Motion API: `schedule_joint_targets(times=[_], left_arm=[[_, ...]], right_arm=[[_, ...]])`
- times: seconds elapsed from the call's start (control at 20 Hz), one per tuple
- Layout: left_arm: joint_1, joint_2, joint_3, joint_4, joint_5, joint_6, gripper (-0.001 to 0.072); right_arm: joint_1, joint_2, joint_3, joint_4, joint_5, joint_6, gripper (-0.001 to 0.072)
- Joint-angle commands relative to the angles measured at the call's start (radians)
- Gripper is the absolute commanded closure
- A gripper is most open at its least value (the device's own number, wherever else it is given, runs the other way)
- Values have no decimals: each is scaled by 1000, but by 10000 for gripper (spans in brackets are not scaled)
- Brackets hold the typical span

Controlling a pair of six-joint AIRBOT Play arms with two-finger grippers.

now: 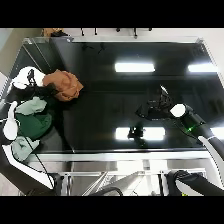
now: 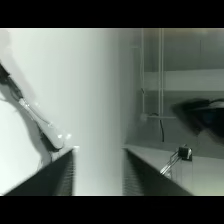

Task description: Fold the shirts.

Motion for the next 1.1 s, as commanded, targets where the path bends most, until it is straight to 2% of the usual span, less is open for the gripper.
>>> schedule_joint_targets(times=[0.0,0.1,0.15,0.35,0.5,0.6,0.65,0.75,0.95,1.0,1.05], left_arm=[[-23,-8,133,-8,-136,-17,694],[-55,59,216,-40,-218,-22,694],[-79,100,254,-87,-263,-23,694],[-234,284,377,-285,-408,-50,693],[-390,399,409,-266,-404,-87,693],[-492,449,379,-162,-397,-141,693],[-544,464,348,-95,-391,-168,693],[-653,477,249,11,-367,-182,693],[-802,417,49,82,-222,-184,690],[-817,390,20,83,-195,-184,687],[-818,360,7,83,-193,-183,446]], right_arm=[[-1,-1,1,0,14,0,457],[-7,1,5,1,17,0,566],[-23,2,17,1,33,0,579],[-169,5,138,4,205,-84,579],[-279,25,227,4,336,-122,579],[-332,53,247,4,386,-135,576],[-354,67,247,3,405,-148,566],[-387,82,247,1,451,-161,431],[-400,76,247,-8,485,-173,424],[-400,72,247,-14,484,-181,398],[-400,71,247,-37,485,-183,294]])
